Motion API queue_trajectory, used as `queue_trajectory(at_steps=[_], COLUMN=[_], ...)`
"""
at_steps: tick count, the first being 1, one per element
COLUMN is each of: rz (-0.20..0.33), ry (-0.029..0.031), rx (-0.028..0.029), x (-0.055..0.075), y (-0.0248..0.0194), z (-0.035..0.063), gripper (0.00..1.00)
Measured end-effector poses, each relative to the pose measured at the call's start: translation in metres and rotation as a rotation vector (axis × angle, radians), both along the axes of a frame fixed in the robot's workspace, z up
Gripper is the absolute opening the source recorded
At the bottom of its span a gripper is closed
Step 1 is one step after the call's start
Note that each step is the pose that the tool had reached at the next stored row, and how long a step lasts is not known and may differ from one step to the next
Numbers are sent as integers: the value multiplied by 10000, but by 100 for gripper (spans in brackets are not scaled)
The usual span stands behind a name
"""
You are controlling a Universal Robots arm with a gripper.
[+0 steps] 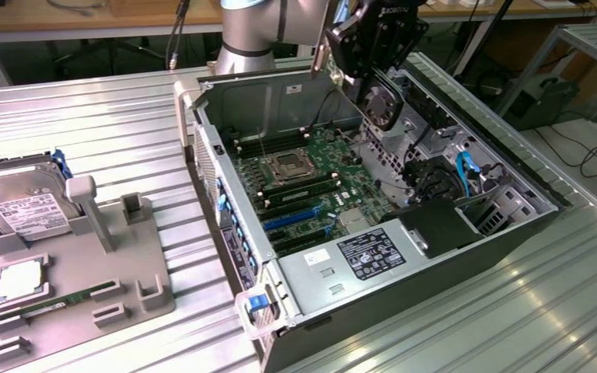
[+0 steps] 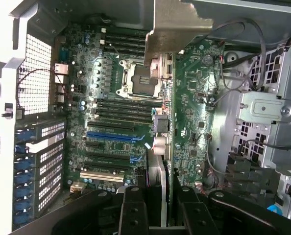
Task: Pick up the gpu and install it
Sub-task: 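Insert the gpu into the slot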
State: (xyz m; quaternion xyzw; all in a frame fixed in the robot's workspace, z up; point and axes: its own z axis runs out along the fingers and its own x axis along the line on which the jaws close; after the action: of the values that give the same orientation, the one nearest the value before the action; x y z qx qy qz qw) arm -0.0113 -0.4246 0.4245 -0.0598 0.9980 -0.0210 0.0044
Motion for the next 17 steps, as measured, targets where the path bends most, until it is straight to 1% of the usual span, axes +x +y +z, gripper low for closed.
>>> queue_trajectory(at_steps=[4, 17], rz=[275, 924], ry=[0, 0], rx=[-1, 0], x=[0, 0], y=[0, 0], z=[0, 0], gripper=[28, 28])
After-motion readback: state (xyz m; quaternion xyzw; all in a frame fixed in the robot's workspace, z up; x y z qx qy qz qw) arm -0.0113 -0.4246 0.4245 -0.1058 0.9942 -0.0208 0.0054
